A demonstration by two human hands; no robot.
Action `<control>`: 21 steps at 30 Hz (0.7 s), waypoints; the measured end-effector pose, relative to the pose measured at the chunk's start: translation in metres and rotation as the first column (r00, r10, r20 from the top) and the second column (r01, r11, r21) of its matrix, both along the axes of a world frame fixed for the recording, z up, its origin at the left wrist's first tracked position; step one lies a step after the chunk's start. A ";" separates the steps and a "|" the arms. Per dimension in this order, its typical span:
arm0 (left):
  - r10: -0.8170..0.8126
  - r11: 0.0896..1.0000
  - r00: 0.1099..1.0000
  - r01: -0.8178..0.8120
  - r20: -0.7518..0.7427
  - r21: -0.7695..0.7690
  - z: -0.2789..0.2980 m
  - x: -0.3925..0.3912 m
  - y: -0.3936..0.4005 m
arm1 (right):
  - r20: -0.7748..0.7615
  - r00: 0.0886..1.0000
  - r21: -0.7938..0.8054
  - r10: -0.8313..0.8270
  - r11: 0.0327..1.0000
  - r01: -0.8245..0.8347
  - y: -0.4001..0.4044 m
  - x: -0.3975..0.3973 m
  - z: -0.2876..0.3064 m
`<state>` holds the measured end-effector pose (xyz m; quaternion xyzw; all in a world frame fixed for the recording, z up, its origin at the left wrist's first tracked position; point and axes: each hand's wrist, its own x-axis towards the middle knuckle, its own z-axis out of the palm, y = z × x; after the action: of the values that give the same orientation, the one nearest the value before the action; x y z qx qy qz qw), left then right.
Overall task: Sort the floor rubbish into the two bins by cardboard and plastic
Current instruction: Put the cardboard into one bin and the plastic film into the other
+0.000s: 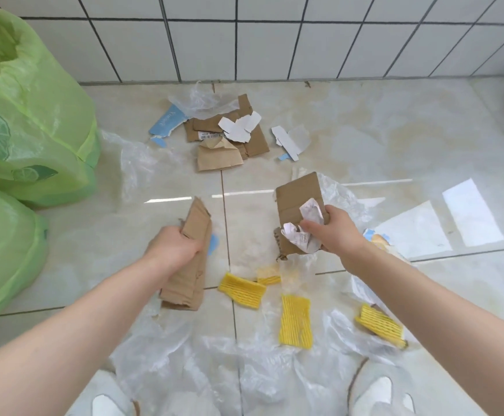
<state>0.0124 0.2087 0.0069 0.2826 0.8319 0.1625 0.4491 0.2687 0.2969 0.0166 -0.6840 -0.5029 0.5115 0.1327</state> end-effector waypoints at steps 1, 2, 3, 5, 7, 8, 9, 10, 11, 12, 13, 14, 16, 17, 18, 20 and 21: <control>-0.028 1.000 0.997 0.028 -0.076 -0.003 -0.001 -0.003 -0.001 | 0.005 1.000 -0.009 -0.003 1.000 0.003 -0.004 0.006 -0.001; -0.065 0.998 0.985 0.066 -0.159 0.001 -0.001 -0.005 -0.002 | 0.004 1.000 -0.010 -0.008 1.000 0.008 -0.008 0.011 -0.001; -0.097 0.995 0.969 0.102 -0.228 0.013 -0.003 -0.006 -0.002 | -0.001 1.000 -0.008 -0.014 1.000 0.014 -0.011 0.016 0.000; -0.155 0.985 0.936 0.172 -0.315 0.028 -0.007 -0.002 -0.003 | -0.026 0.999 -0.017 -0.033 0.999 0.032 -0.017 0.024 0.000; -0.224 0.969 0.905 0.247 -0.360 0.018 -0.014 0.002 -0.004 | -0.046 0.998 -0.028 -0.053 0.998 0.052 -0.022 0.031 0.000; -0.271 0.955 0.881 0.296 -0.389 0.006 -0.019 0.005 -0.005 | -0.040 0.998 -0.008 -0.055 0.998 0.055 -0.025 0.034 0.000; -0.323 0.937 0.844 0.348 -0.428 -0.020 -0.023 0.008 -0.006 | 0.008 0.999 0.039 -0.043 0.998 0.043 -0.029 0.038 -0.002; -0.372 0.917 0.800 0.396 -0.471 -0.053 -0.027 0.012 -0.007 | 0.116 0.993 0.093 -0.002 0.996 -0.009 -0.032 0.042 -0.003; -0.405 0.902 0.765 0.424 -0.501 -0.080 -0.029 0.015 -0.009 | 0.273 0.960 0.129 0.060 0.987 -0.098 -0.036 0.047 -0.007; -0.419 0.894 0.747 0.438 -0.517 -0.092 -0.031 0.019 -0.010 | 0.423 0.898 0.138 0.119 0.971 -0.193 -0.042 0.051 -0.010; -0.422 0.893 0.744 0.441 -0.518 -0.095 -0.032 0.022 -0.010 | 0.516 0.844 0.135 0.149 0.958 -0.252 -0.048 0.057 -0.015; -0.418 0.894 0.749 0.439 -0.514 -0.086 -0.032 0.025 -0.010 | 0.549 0.820 0.122 0.164 0.954 -0.272 -0.053 0.062 -0.019; -0.394 0.906 0.774 0.417 -0.496 -0.069 -0.034 0.027 -0.009 | 0.514 0.844 0.072 0.156 0.972 -0.224 -0.060 0.073 -0.027; -0.387 0.911 0.780 0.407 -0.491 -0.072 -0.034 0.027 -0.008 | 0.479 0.867 0.052 0.133 0.982 -0.179 -0.062 0.077 -0.029; -0.386 0.913 0.781 0.400 -0.492 -0.081 -0.034 0.027 -0.008 | 0.454 0.883 0.045 0.121 0.986 -0.159 -0.063 0.080 -0.029; -0.385 0.915 0.774 0.392 -0.503 -0.096 -0.034 0.027 -0.006 | 0.431 0.893 0.065 0.129 0.983 -0.173 -0.067 0.080 -0.030; -0.385 0.915 0.770 0.389 -0.509 -0.103 -0.034 0.027 -0.005 | 0.420 0.896 0.080 0.143 0.978 -0.193 -0.069 0.078 -0.030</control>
<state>0.0391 0.2035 -0.0275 0.4826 0.8449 -0.0123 0.2305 0.3468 0.2278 -0.0129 -0.7210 -0.6065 0.3345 0.0199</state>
